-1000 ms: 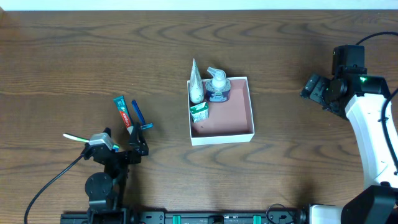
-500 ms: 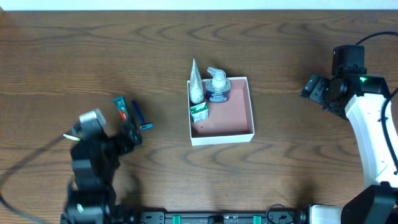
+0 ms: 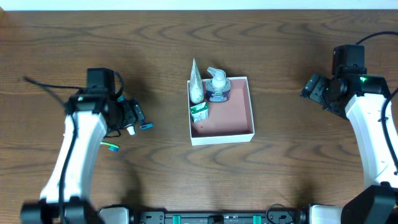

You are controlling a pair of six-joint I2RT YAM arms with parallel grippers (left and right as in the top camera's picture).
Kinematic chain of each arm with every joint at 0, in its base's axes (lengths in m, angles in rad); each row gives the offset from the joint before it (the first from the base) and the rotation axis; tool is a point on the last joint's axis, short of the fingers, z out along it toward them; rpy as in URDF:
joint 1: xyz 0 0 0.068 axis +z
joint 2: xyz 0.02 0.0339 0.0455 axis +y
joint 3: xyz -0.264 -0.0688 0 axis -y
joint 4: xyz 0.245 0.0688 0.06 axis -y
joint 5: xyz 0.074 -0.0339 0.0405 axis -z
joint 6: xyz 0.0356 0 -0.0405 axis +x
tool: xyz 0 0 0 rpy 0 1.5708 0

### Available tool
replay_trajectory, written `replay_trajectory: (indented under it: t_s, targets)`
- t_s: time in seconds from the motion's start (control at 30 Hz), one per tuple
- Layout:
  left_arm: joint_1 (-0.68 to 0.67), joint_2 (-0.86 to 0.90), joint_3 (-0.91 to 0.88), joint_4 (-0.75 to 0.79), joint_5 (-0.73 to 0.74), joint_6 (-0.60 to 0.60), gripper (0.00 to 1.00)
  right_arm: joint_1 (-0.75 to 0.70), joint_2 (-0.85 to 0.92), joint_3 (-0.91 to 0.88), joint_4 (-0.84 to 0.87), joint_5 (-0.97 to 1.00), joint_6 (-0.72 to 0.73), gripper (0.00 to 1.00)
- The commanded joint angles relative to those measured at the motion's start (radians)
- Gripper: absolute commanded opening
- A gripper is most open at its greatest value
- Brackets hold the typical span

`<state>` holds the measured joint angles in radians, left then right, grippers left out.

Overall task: Pack container
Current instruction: 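Move the left gripper to the red Colgate toothpaste tube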

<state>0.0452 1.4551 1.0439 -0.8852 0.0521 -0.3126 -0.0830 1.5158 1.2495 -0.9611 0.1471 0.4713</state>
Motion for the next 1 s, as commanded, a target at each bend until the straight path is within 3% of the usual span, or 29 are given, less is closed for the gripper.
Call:
replay_trajectory:
  t_s: [0.0, 0.47, 0.6, 0.7, 0.97]
  targets:
    - [0.004, 0.054, 0.013, -0.002, -0.012, 0.013, 0.98, -0.008, 0.005, 0.013, -0.001, 0.006, 0.014, 0.99]
    - [0.01, 0.089, 0.008, 0.151, -0.032, 0.012, 0.98, -0.008, 0.005, 0.013, -0.001, 0.006, 0.014, 0.99]
    - [0.033, 0.104, 0.007, 0.173, -0.039, -0.036, 1.0, -0.008, 0.005, 0.013, -0.001, 0.006, 0.014, 0.99]
    - [0.066, 0.127, 0.007, 0.173, -0.039, -0.067, 0.9, -0.008, 0.005, 0.013, -0.001, 0.006, 0.014, 0.99]
    - [0.1, 0.212, 0.007, 0.185, -0.038, -0.035, 0.86, -0.008, 0.005, 0.013, -0.001, 0.006, 0.014, 0.99]
